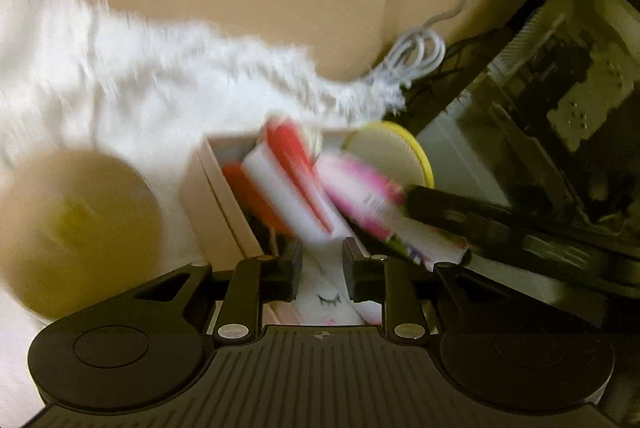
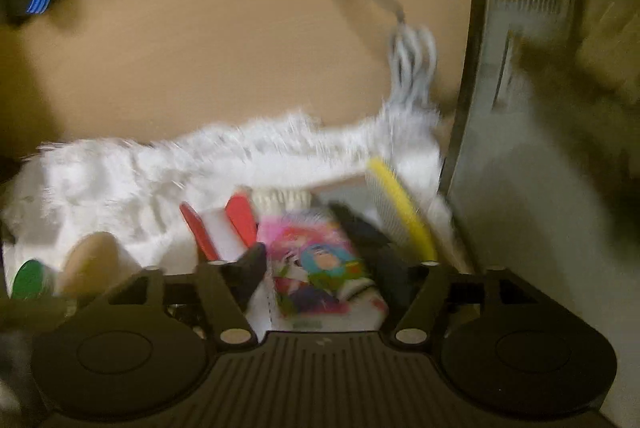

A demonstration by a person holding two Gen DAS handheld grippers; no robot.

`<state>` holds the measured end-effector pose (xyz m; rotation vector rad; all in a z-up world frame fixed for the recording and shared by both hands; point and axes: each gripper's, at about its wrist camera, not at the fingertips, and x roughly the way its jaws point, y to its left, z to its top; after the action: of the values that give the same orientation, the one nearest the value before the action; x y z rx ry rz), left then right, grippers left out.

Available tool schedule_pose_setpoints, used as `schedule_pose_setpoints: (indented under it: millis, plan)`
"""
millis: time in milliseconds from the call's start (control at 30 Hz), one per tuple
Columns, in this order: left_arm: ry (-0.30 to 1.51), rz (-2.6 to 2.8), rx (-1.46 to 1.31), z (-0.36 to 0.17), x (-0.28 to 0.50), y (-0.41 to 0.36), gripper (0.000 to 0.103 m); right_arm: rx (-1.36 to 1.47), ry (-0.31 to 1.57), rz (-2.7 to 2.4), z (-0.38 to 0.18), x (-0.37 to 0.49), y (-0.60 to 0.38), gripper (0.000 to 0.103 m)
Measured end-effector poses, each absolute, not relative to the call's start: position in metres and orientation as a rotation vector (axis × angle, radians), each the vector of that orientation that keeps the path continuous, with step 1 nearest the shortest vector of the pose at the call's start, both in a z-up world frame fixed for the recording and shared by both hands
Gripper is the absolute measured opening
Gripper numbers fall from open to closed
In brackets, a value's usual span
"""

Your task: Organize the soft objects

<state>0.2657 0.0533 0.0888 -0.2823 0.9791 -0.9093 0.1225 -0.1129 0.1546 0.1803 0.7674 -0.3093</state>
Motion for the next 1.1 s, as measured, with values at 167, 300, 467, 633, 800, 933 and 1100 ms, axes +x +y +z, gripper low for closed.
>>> schedule_pose_setpoints:
  millis: [167,300,467,633,800,933,1100]
  plan:
    - [0.773,-0.823,-0.210,0.119,0.229,0.068,0.024,0.031,0.626,-0.178,0.174,0.038,-0.089,0.087]
    - [0.647,-0.709,-0.223,0.131,0.184,0.081,0.024,0.030,0.666,-0.081,0.149,-0.018,-0.083,0.087]
    - [0.626,-0.568,-0.301,0.122,0.106,0.103,0.024,0.034,0.789,-0.076,0.090,-0.044,-0.090,0.087]
    - [0.738,-0.423,-0.260,0.074,0.038,0.098,0.024,0.021,0.875,-0.099,0.052,-0.037,-0.106,0.087]
    - [0.799,-0.327,-0.196,0.041,0.020,0.080,0.024,0.084,0.889,-0.059,0.040,-0.024,-0.117,0.089]
    - [0.745,-0.292,-0.136,0.040,0.019,0.066,0.024,0.032,0.875,-0.098,0.033,-0.025,-0.115,0.103]
    - [0.699,-0.286,-0.100,0.035,0.014,0.055,0.024,0.053,0.834,-0.112,0.028,-0.030,-0.119,0.103]
